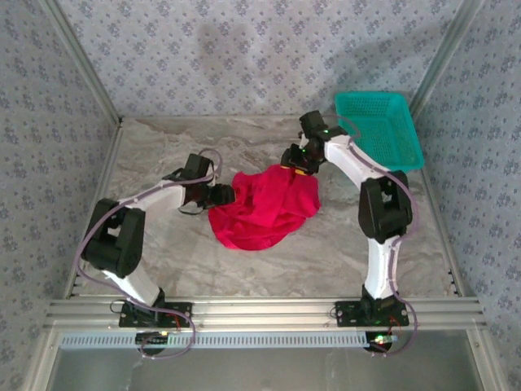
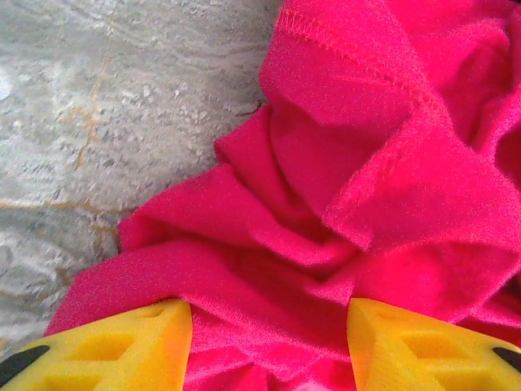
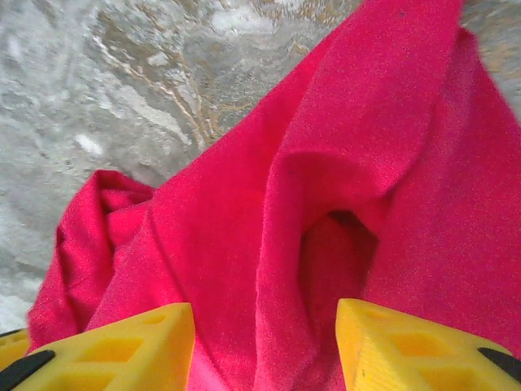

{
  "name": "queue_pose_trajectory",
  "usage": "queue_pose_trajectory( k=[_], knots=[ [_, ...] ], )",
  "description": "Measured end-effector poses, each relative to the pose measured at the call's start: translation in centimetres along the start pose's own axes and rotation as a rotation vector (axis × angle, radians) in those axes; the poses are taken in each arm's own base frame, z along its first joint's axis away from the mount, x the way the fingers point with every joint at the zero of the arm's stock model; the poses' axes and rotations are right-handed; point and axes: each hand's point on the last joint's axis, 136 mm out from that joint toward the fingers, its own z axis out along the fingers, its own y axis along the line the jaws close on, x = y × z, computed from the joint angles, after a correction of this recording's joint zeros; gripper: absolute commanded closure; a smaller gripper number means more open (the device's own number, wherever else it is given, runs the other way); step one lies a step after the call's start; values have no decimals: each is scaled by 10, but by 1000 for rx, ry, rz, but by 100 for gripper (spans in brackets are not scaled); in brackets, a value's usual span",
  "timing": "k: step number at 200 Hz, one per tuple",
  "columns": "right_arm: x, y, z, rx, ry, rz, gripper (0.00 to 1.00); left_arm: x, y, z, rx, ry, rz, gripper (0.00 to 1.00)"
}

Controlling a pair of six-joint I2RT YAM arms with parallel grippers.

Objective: Fold the inside-out t-shirt

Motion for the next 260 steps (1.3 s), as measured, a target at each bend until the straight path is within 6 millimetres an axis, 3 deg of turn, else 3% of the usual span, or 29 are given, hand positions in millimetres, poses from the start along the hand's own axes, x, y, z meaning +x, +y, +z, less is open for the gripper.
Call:
queue_pose_trajectory(
  k=[12, 26, 51, 77, 94, 115, 134, 151, 161, 172, 187, 198, 212, 227, 244, 260],
  knots=[
    [1, -1, 15, 10, 27, -10, 78, -3, -3, 6, 4, 3, 5, 55],
    [3, -3, 25, 16, 52, -12, 100, -7, -5, 12, 13, 7, 7, 70],
    [3, -5, 21, 26, 67, -10, 100, -14, -9, 18, 21, 16, 1, 100],
    [-14, 4, -8, 17, 19, -26, 100, -30, -16, 9, 32, -2, 6, 100],
    [-36, 15, -51, -3, -63, -49, 100, -50, -20, -6, 44, -29, -5, 100],
    [-71, 28, -127, -43, -227, -75, 100, -85, -12, -39, 45, -107, -38, 100],
    [-97, 30, -211, -68, -402, -82, 100, -121, 7, -93, 38, -230, -90, 100],
    [-107, 23, -275, -80, -535, -68, 100, -145, 24, -147, 38, -359, -130, 100],
    [-105, 15, -302, -80, -585, -52, 100, -153, 34, -179, 35, -434, -156, 100],
    [-98, 8, -317, -80, -612, -36, 100, -157, 40, -206, 32, -499, -172, 100],
    [-82, 5, -314, -89, -595, -29, 100, -154, 39, -225, 42, -549, -174, 100],
    [-70, 4, -297, -96, -551, -23, 100, -146, 38, -222, 61, -544, -179, 98],
    [-57, 0, -265, -95, -478, -11, 100, -129, 44, -200, 82, -496, -207, 85],
    [-44, -11, -225, -75, -384, 10, 100, -104, 62, -164, 72, -402, -275, 67],
    [-30, -27, -190, -37, -294, 40, 100, -74, 87, -129, 19, -302, -355, 61],
    [-23, -35, -178, -23, -262, 52, 100, -56, 100, -116, -52, -257, -371, 57]
  ],
)
